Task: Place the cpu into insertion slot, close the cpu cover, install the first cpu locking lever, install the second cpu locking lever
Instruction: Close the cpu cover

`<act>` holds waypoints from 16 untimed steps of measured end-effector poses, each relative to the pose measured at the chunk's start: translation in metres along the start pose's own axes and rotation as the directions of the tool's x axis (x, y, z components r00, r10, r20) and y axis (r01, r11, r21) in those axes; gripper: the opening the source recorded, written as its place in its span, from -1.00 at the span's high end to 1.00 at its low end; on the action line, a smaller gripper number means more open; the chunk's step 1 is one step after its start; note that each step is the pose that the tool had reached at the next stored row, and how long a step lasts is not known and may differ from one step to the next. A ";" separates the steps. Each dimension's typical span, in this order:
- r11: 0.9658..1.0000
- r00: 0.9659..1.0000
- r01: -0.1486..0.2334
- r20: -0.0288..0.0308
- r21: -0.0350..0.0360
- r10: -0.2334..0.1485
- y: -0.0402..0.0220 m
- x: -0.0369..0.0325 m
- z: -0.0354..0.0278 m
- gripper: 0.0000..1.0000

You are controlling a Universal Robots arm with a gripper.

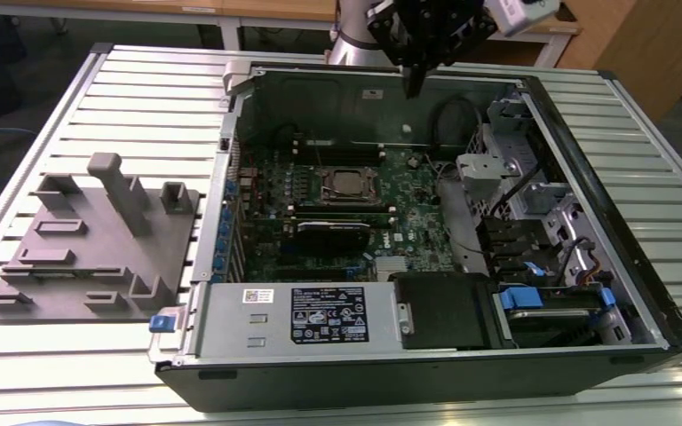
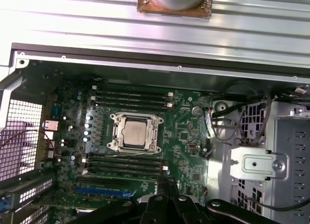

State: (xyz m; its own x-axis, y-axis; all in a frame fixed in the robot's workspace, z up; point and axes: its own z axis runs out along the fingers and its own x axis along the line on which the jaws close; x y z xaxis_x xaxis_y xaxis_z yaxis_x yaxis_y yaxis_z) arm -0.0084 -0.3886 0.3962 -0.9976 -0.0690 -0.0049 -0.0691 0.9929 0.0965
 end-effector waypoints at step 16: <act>1.000 1.000 -0.003 0.000 0.000 0.003 -0.0001 0.0066 0.0059 0.80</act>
State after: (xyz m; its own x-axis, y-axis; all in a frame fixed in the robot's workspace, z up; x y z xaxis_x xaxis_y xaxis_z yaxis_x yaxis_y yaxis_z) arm -0.0150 -0.3886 0.3902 -0.9978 -0.0656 -0.0048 -0.0658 0.9932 0.0963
